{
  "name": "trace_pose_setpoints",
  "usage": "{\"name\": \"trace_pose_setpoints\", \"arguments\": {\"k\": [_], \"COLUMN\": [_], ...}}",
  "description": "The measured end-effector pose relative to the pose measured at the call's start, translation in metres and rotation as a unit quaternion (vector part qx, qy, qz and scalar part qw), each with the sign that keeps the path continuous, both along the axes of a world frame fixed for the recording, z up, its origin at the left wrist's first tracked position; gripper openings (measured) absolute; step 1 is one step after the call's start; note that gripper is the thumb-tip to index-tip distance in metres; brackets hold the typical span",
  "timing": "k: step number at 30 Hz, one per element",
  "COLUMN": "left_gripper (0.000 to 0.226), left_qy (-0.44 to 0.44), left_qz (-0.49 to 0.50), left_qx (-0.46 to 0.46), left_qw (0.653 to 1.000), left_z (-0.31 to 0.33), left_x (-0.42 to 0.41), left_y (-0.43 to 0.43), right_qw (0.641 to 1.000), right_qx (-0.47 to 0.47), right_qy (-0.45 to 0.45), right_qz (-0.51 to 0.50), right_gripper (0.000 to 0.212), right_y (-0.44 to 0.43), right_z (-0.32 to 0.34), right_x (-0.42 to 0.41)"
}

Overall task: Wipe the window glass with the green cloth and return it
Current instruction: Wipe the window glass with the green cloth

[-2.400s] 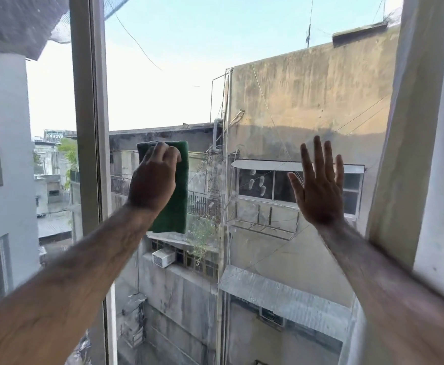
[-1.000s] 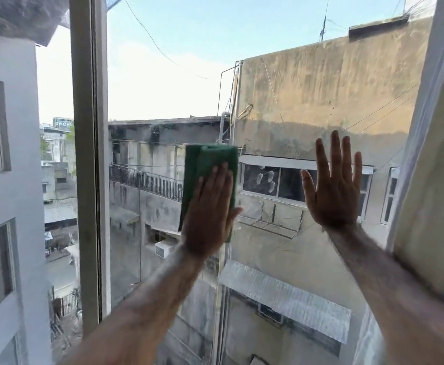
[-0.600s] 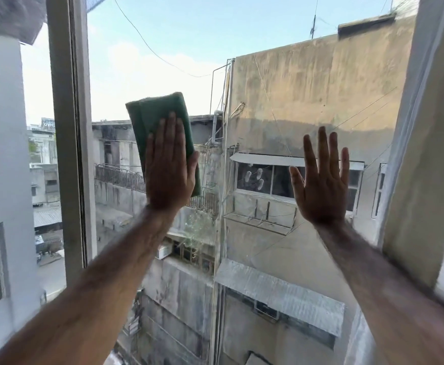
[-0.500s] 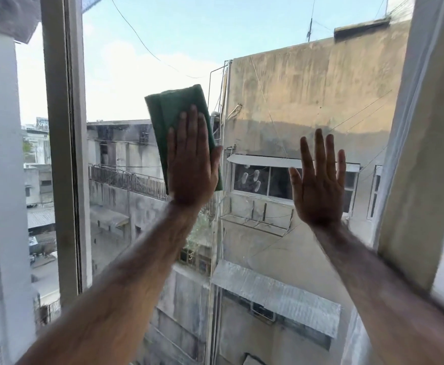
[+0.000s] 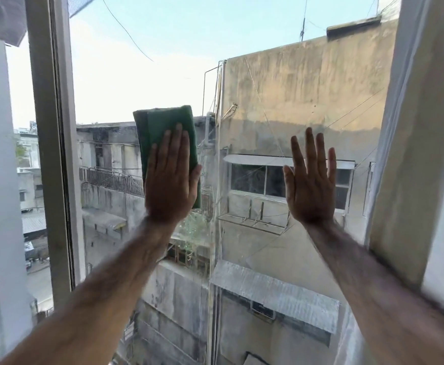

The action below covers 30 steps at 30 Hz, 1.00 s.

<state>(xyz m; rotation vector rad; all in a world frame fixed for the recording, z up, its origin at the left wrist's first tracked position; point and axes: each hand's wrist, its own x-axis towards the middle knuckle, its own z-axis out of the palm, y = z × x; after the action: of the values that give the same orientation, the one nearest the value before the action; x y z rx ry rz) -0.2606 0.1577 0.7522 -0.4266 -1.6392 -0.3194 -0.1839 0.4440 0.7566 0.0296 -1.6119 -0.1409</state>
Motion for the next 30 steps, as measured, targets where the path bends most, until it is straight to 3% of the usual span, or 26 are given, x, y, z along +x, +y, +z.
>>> {"name": "trace_pose_setpoints", "arguments": {"k": [2, 4, 6, 9, 13, 15, 18, 21, 23, 25, 27, 30], "left_gripper": [0.062, 0.062, 0.064, 0.073, 0.070, 0.066, 0.066, 0.067, 0.071, 0.072, 0.069, 0.070], "left_qy": [-0.017, -0.015, -0.005, 0.014, 0.018, 0.015, -0.034, -0.059, -0.057, -0.016, 0.025, 0.041], "left_qz": [-0.009, -0.029, -0.039, -0.009, 0.026, 0.028, 0.033, 0.028, 0.026, 0.004, -0.019, -0.028], "left_qx": [0.089, 0.085, -0.048, -0.256, -0.290, -0.219, 0.023, 0.234, 0.267, 0.203, 0.053, -0.189], "left_qw": [0.996, 0.996, 0.998, 0.967, 0.957, 0.975, 0.999, 0.970, 0.962, 0.979, 0.998, 0.981], "left_z": [0.023, 0.016, -0.024, -0.108, -0.169, -0.156, -0.081, 0.015, 0.052, 0.058, 0.031, -0.035], "left_x": [0.013, 0.031, 0.041, 0.043, 0.022, 0.008, -0.012, -0.011, -0.001, 0.013, 0.026, 0.039], "left_y": [0.038, 0.076, 0.106, 0.095, 0.003, -0.045, -0.081, -0.062, -0.027, 0.017, 0.064, 0.094], "right_qw": [1.000, 1.000, 1.000, 1.000, 1.000, 1.000, 1.000, 1.000, 1.000, 1.000, 1.000, 1.000], "right_qx": [0.001, 0.003, 0.003, 0.001, -0.001, -0.001, -0.004, -0.001, -0.002, -0.005, -0.003, -0.002], "right_qy": [0.004, -0.004, -0.007, -0.012, -0.011, -0.010, -0.013, -0.005, -0.008, -0.009, -0.009, -0.010], "right_qz": [-0.004, -0.003, -0.006, -0.007, -0.007, -0.009, -0.011, -0.017, -0.016, -0.017, -0.016, -0.013], "right_gripper": [0.059, 0.059, 0.059, 0.058, 0.059, 0.059, 0.059, 0.059, 0.059, 0.059, 0.059, 0.059], "right_y": [0.001, 0.003, 0.002, 0.000, 0.000, 0.000, -0.001, -0.002, -0.002, -0.001, 0.000, 0.001], "right_z": [0.002, 0.001, 0.000, 0.001, -0.001, 0.000, -0.002, -0.004, -0.004, -0.003, -0.003, -0.001], "right_x": [-0.001, 0.000, 0.002, 0.004, 0.006, 0.005, 0.004, 0.003, 0.003, 0.003, 0.003, 0.003]}}
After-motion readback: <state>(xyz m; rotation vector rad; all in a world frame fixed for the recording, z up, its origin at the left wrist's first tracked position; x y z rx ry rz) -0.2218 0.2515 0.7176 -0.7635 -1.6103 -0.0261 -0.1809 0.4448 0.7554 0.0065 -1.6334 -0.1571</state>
